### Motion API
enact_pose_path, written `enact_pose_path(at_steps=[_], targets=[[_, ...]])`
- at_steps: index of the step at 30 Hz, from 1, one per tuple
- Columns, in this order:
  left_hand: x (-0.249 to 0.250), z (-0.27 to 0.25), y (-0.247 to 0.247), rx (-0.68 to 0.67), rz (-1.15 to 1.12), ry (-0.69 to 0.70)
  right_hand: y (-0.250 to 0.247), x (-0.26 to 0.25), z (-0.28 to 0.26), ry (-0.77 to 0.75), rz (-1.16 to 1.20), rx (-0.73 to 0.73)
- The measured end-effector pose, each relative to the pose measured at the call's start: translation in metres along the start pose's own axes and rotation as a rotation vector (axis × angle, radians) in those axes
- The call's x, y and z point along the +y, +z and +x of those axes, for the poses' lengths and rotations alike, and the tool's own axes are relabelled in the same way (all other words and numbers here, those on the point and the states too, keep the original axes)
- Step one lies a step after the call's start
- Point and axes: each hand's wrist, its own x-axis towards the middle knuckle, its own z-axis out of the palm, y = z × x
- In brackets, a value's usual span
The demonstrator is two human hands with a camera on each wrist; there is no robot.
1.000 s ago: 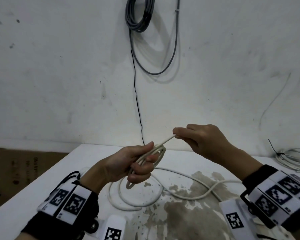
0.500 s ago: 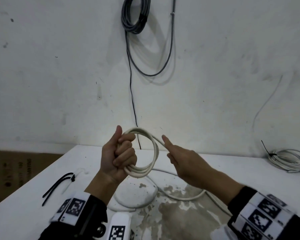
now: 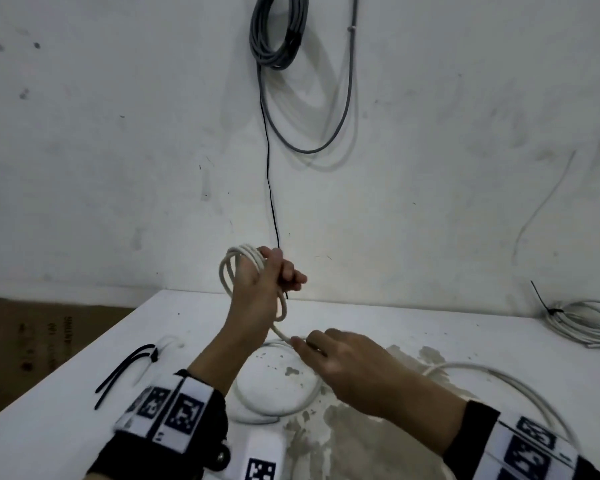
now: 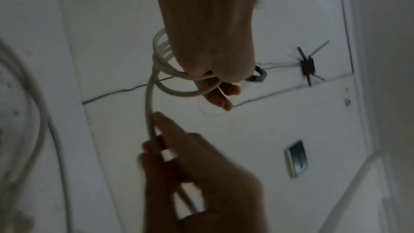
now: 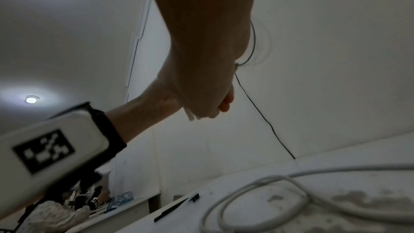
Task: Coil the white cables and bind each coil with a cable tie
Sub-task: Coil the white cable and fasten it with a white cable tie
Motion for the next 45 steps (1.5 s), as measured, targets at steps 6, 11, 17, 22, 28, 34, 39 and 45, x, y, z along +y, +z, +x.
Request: enact_pose_path(at_steps=[6, 11, 17, 22, 28, 34, 39, 45], targets=[[-0.015, -0.011, -0.007, -0.164, 0.548, 0.032, -0.035, 0.025, 0.008, -0.002, 0.007, 0.156], [-0.007, -0.021, -0.002, -0.352, 0.654, -0.111, -0.035, 0.044, 0.011, 0.071, 0.135, 0.306], [0.004, -0.028, 0.003, -0.664, 0.274, -0.568, -0.031, 0.044, 0.011, 0.168, 0.455, 0.367], [0.001, -0.009, -0.008, -0.851, -0.392, -0.873, -0.048, 0.033, 0.018, 0.586, 1.247, 0.175], [0.005, -0.014, 0.011, -0.593, -0.130, -0.754, -0.068, 0.035, 0.034, 0.759, 1.029, -0.063], [0.005, -0.016, 0.007, -0.434, -0.358, -0.544, -0.068, 0.046, 0.030, 1.112, 1.349, 0.248], [-0.008, -0.033, 0.016, -0.250, -0.570, -0.370, -0.065, 0.039, 0.035, 1.305, 1.644, 0.437], [0.001, -0.036, 0.042, 0.018, -0.659, -0.382, -0.058, 0.033, 0.039, 1.388, 1.705, 0.444]])
